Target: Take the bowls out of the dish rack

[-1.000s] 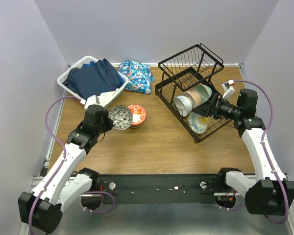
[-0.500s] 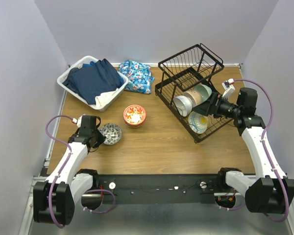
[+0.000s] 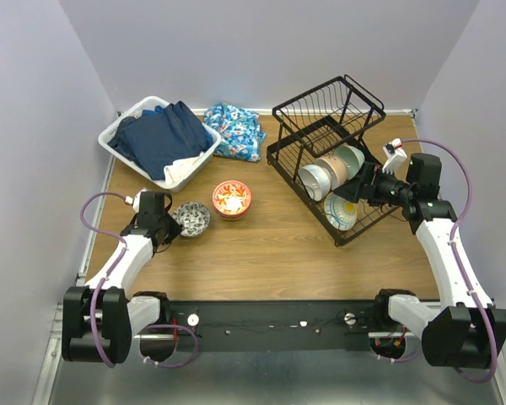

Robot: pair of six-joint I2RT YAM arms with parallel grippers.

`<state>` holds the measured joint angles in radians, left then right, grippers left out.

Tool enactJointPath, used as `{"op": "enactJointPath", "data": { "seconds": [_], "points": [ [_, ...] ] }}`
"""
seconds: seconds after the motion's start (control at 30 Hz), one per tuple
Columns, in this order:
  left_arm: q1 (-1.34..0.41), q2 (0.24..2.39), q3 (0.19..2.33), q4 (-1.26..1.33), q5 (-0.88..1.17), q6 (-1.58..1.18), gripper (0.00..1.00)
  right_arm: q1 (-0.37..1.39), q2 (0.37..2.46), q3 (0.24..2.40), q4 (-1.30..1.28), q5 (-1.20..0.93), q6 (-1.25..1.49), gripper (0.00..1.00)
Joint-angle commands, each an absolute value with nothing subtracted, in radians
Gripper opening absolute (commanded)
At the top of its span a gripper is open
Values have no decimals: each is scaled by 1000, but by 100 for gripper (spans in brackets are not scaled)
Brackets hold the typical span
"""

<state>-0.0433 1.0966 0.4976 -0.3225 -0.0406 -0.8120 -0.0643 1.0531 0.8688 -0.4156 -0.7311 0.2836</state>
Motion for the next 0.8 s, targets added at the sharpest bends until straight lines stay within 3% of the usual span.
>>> {"op": "enactJointPath", "data": {
  "seconds": [0.0, 0.23, 0.37, 0.77],
  "points": [
    [-31, 1112, 535, -256, -49, -792, 29, -58, 1048, 911, -500, -560, 195, 100],
    [-29, 1083, 571, -305, -35, -739, 50, -58, 1062, 917, -531, -442, 158, 100],
    [-31, 1028, 612, -402, -61, -674, 69, -58, 1084, 917, -543, -387, 132, 100],
    [-84, 856, 761, -592, -106, -465, 99, -58, 1299, 971, -554, -400, 94, 100]
  ]
}}
